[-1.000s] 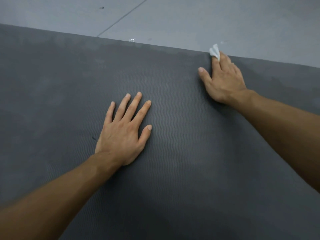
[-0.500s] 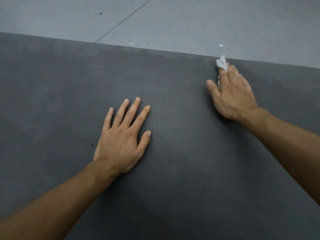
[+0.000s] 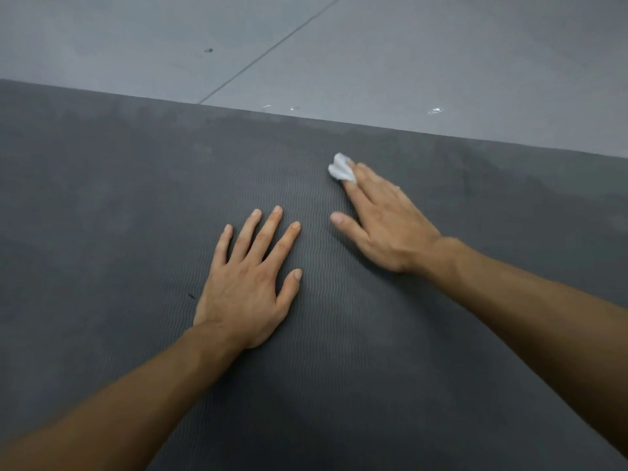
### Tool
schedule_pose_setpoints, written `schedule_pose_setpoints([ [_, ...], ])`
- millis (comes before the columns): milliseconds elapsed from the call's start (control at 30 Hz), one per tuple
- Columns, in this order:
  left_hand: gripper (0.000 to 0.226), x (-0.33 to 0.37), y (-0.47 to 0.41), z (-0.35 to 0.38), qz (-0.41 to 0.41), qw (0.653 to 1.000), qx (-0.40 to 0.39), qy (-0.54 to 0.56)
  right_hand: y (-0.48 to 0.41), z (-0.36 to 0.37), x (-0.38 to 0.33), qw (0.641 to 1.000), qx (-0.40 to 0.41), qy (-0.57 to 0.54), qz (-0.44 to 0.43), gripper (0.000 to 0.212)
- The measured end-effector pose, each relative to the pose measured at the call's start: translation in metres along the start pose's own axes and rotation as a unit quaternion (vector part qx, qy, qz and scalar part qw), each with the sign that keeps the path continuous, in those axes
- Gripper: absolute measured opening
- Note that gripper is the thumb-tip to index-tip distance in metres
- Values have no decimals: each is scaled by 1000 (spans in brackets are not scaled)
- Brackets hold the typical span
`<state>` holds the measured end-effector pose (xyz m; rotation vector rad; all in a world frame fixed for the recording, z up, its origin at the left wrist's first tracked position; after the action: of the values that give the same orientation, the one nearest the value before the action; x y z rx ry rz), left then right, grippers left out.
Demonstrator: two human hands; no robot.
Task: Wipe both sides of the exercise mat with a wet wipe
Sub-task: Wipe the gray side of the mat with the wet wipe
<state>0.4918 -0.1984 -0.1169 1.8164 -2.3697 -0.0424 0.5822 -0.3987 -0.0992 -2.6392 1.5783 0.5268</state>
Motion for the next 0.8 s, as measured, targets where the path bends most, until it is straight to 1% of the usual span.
schedule_pose_setpoints([
  [100, 68, 0, -1, 0, -1, 1000, 5, 3, 36, 4, -6, 999, -24, 44, -22, 84],
  [167, 67, 0, -1, 0, -1, 1000, 7, 3, 49, 4, 6, 998, -26, 59, -2, 84],
  [233, 67, 0, 0, 0, 0, 1000, 10, 3, 57, -1, 27, 997, -3, 66, 46, 84],
  [333, 67, 0, 0, 0, 1, 1000, 15, 8, 64, -6, 59, 988, 23, 51, 143, 85],
  [433, 68, 1, 0, 0, 2, 1000, 17, 11, 64, -4, 60, 983, 24, 20, 179, 85],
  [533, 68, 2, -1, 1, 3, 1000, 16, 22, 66, 3, 35, 989, 21, -10, 149, 80],
  [667, 69, 3, -2, -1, 5, 999, 16, 31, 95, 20, -13, 998, -13, 25, 57, 80],
  [800, 66, 11, -4, -2, 34, 999, 19, 25, 134, 37, -55, 997, -62, 42, 2, 78],
])
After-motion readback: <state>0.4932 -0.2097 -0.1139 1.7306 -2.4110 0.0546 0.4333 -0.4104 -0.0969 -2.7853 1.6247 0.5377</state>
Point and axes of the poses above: each hand's wrist, its own y-axis away from the middle knuckle, its own z-axis out of the palm, x = y × z, the point moved 6 cm from there along -y, towards the middle knuckle
